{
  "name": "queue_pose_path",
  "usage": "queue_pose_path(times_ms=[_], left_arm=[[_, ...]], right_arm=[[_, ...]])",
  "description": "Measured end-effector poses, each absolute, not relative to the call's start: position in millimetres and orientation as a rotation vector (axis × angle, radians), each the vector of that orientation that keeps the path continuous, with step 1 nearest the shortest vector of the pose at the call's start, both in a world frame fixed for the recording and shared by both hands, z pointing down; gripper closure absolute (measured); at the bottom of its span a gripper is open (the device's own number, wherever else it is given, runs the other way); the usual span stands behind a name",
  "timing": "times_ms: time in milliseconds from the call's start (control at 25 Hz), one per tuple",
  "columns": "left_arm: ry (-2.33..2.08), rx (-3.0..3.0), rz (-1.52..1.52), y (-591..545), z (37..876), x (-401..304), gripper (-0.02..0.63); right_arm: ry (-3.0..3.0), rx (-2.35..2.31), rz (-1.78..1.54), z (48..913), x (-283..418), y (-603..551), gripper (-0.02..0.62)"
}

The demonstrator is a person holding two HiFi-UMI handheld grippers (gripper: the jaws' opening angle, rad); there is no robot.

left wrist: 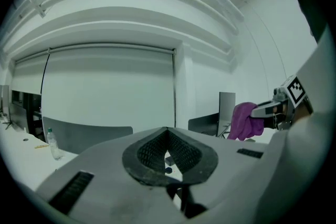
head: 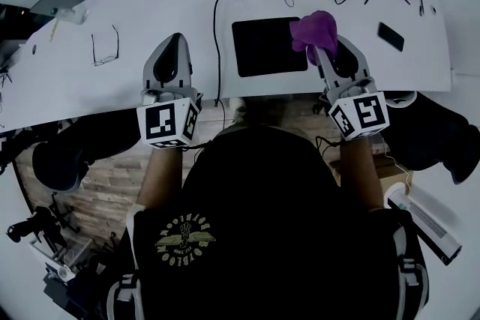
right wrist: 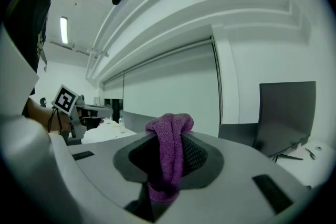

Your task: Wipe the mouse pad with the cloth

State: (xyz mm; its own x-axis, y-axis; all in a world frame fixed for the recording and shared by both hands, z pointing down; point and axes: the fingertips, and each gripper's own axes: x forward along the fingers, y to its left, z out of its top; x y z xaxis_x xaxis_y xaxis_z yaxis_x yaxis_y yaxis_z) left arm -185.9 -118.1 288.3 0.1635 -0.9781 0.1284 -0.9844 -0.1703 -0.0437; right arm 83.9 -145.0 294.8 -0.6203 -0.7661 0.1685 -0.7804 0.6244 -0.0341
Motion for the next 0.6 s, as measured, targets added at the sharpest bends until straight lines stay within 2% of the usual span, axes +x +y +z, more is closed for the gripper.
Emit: queue_pose_path(times_ms=[360, 600], left_arm=[[-1.893, 2.437, 0.184, -157.2, 294.7, -203.3, 0.604], [-1.843, 2.466, 0.238, -168.8, 315.4, -191.6, 0.604]], right_arm=[[-2.699, 1.311, 0.191, 298.2, 42.0, -174.2, 0.505], [-2.671, 1.210, 0.261, 338.0, 16.6, -182.5, 0.505]])
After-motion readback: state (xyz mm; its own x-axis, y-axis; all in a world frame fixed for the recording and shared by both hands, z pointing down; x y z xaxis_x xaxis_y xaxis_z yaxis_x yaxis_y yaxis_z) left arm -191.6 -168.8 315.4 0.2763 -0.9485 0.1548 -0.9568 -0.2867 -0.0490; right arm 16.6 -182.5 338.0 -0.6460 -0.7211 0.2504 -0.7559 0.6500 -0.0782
